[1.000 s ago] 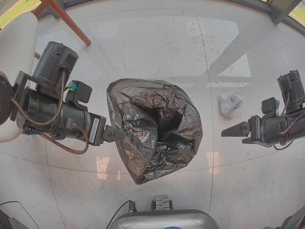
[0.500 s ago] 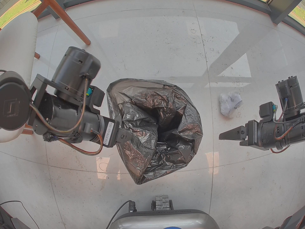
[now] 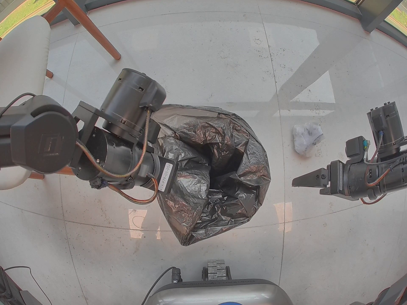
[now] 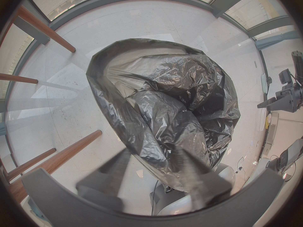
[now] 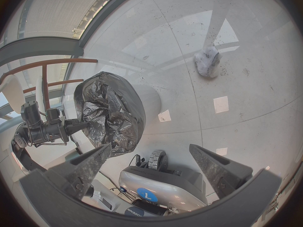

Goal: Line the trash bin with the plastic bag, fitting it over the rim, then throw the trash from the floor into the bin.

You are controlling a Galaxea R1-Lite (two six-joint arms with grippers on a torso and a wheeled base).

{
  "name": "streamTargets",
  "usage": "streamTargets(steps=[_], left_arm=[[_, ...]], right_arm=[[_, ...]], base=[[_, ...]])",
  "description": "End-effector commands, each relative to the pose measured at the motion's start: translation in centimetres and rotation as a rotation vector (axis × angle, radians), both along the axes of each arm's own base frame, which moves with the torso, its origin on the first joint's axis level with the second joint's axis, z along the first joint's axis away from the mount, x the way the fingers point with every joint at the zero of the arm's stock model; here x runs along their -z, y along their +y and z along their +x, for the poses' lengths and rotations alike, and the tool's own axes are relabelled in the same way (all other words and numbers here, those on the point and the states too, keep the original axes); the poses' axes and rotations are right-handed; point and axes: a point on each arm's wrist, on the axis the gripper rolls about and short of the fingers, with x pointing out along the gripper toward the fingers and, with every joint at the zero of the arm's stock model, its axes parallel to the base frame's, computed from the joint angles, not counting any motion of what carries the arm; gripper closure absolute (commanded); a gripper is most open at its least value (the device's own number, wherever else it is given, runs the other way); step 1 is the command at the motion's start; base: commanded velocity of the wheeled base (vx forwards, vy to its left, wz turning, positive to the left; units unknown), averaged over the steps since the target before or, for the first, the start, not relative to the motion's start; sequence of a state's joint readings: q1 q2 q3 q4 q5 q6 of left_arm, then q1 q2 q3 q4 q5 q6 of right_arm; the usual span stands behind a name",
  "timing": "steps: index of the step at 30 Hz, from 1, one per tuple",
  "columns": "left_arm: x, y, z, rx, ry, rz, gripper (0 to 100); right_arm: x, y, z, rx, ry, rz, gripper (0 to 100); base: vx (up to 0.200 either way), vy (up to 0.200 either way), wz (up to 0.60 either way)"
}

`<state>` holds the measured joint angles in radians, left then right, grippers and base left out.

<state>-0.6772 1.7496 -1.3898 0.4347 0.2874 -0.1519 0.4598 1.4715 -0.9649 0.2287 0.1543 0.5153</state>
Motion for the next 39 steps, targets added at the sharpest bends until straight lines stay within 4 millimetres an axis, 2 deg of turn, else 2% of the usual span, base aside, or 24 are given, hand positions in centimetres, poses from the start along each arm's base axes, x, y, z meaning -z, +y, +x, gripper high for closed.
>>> streamTargets(steps=[1, 9, 15, 19, 24, 33, 34, 39], left_arm=[[0.4, -0.3, 0.3, 0.000, 0.009, 0.008, 100], [-0.3, 0.1, 0.0, -0.015, -0.014, 0.005, 100], [-1.7, 1.6, -1.5, -0.030, -0.029, 0.001, 100], [-2.2, 2.9, -1.5, -0.072, -0.032, 0.014, 100], [-1.7, 4.0, -1.1, -0.131, -0.025, 0.041, 100], [-1.7, 4.2, -1.3, -0.136, -0.029, 0.048, 100], [-1.9, 4.3, -1.5, -0.134, -0.033, 0.047, 0], [-2.1, 4.5, -1.8, -0.126, -0.050, 0.031, 0]], right_arm=[[0.0, 0.0, 0.0, -0.001, 0.001, 0.000, 0], [0.0, 0.0, 0.1, -0.002, -0.001, 0.000, 0], [0.0, 0.1, 0.0, -0.004, 0.001, 0.000, 0], [0.0, 0.0, 0.0, -0.001, 0.001, 0.000, 0], [0.0, 0.0, -0.1, -0.002, 0.002, 0.001, 0], [0.0, -0.1, -0.1, 0.001, 0.000, 0.002, 0], [0.0, -0.1, 0.0, 0.003, -0.001, 0.002, 0], [0.0, -0.6, 0.2, 0.025, -0.001, 0.001, 0]], base=[[0.000, 0.000, 0.00], [0.000, 0.000, 0.00], [0.000, 0.000, 0.00], [0.000, 0.000, 0.00], [0.000, 0.000, 0.00], [0.000, 0.000, 0.00], [0.000, 0.000, 0.00], [0.000, 0.000, 0.00]])
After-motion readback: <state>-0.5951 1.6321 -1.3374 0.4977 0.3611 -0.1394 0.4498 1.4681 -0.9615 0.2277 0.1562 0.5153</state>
